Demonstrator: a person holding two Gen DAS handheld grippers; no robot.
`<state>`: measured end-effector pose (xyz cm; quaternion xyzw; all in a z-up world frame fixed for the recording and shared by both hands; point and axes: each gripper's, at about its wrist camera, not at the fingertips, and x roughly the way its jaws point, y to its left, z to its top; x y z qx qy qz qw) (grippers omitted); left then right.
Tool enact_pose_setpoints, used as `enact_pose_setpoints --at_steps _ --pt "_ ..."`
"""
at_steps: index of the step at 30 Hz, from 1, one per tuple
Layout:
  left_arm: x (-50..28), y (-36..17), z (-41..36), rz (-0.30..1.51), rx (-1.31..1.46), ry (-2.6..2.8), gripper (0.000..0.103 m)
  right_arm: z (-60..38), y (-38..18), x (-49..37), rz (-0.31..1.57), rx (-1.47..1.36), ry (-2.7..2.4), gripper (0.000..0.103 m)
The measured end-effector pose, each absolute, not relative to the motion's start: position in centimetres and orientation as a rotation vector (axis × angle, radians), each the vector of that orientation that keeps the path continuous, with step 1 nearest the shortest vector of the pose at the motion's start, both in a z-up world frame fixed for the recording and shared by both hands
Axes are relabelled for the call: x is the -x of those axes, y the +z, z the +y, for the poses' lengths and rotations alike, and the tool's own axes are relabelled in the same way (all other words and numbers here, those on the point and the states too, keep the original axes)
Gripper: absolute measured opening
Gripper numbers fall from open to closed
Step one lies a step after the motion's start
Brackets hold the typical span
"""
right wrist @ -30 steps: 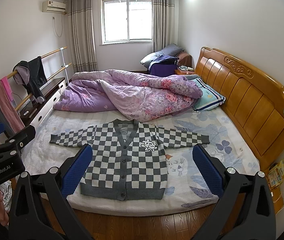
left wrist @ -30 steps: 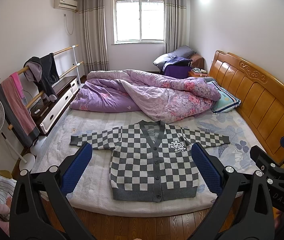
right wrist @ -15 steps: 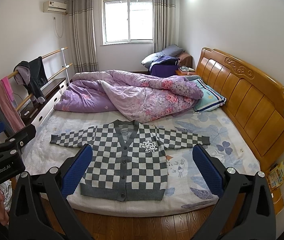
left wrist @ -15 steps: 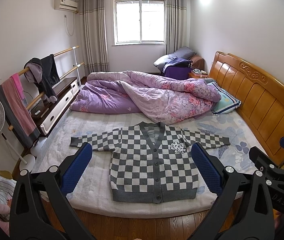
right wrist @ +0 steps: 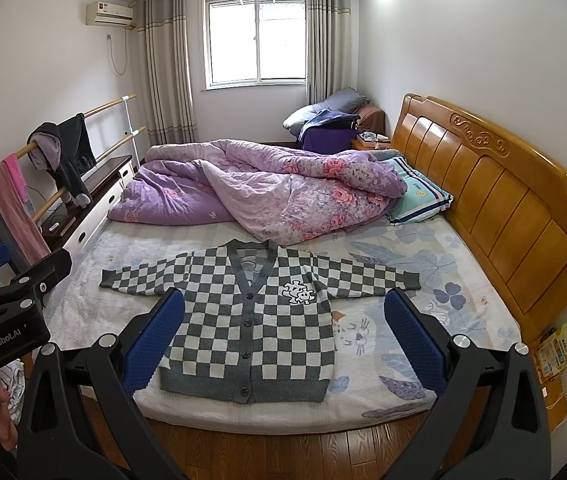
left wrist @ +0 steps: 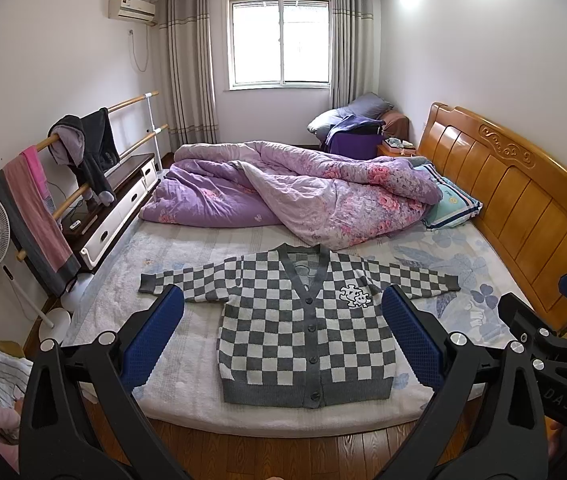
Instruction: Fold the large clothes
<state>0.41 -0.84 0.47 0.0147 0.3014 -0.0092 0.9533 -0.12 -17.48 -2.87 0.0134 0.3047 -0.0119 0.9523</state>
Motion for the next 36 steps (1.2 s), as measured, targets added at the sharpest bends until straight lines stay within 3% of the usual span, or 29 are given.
enact_pose_setpoints --at_steps 36 --pt "-1.6 -0.3 -0.3 0.631 -0.039 0.004 0.098 -16.4 -3.4 -1.5 0.65 -0.025 0.001 0.096"
